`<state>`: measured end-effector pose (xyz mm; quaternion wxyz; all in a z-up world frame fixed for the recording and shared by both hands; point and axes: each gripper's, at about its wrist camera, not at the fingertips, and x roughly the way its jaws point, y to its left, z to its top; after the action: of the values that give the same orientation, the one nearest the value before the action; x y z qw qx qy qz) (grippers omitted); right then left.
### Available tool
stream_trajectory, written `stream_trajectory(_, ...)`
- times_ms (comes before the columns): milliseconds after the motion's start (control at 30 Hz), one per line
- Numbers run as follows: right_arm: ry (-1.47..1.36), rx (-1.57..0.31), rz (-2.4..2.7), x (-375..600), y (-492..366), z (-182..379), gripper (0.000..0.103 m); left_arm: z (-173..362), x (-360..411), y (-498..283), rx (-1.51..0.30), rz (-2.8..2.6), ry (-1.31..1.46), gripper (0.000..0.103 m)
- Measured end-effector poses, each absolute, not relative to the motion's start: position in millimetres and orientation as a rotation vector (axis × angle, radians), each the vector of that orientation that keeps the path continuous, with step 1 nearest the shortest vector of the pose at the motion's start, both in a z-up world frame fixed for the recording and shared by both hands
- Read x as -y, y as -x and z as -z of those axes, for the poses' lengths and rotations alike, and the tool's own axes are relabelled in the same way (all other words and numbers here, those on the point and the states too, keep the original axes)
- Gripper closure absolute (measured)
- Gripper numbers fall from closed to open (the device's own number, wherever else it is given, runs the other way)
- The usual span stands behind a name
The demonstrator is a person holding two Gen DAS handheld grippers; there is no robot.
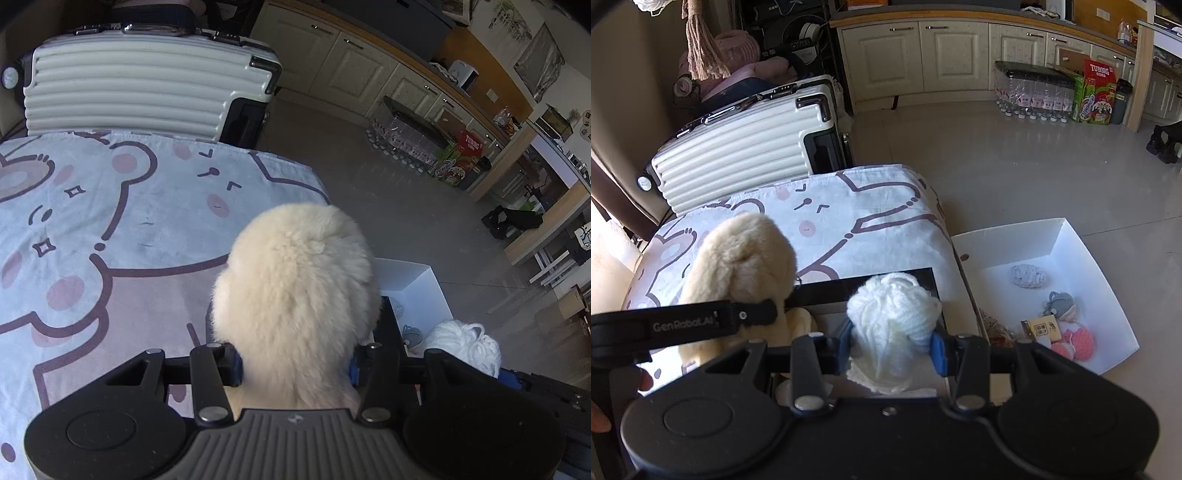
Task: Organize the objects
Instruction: 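Lift the plush bunny with the left gripper while the right gripper carries the yarn ball toward the box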
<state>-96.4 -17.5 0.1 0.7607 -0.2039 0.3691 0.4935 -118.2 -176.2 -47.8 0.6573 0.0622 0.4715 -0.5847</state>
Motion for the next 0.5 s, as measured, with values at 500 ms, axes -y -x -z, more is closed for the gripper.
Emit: stream_trajectory(500,0.425,-0.845,-1.076,10,74,17,0.060,99,220,131,-1.257,1.394,-0.055,0.054)
